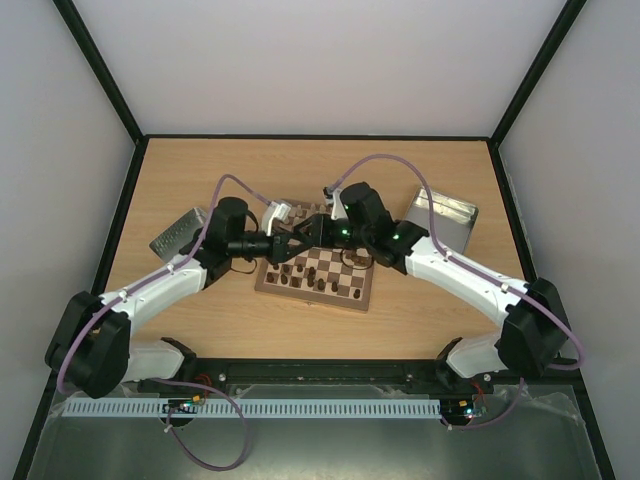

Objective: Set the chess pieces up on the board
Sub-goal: Place the chess piece on the chessboard.

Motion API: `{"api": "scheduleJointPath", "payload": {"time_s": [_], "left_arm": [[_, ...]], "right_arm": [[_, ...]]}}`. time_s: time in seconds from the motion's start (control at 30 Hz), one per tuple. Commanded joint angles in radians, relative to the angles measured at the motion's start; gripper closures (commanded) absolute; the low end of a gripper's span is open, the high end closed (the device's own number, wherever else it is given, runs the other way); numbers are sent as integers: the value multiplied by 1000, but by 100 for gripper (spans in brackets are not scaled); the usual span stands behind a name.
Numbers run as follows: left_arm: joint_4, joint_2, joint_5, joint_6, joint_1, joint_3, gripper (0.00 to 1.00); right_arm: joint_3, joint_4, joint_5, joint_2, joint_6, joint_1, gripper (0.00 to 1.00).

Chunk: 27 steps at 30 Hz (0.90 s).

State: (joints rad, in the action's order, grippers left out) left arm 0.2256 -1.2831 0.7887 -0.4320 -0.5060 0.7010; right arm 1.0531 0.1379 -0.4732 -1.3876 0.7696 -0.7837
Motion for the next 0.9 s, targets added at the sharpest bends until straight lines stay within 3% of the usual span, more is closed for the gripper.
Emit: {"api": "scheduleJointPath", "payload": {"time_s": [0.0, 0.3, 0.6, 0.87], "left_arm": [[58, 9, 34, 76, -22, 19, 98], [-4, -1, 64, 245, -56, 72, 98], [-286, -81, 63, 501, -95, 211, 98], [-309, -81, 78, 533, -97, 221, 98]], "right_arm": [[66, 190, -27, 22, -63, 8, 66], [82, 285, -68, 81, -144, 48, 58], [114, 336, -108, 108, -216, 59, 67], [105, 371, -90, 138, -233, 70, 71]]}}
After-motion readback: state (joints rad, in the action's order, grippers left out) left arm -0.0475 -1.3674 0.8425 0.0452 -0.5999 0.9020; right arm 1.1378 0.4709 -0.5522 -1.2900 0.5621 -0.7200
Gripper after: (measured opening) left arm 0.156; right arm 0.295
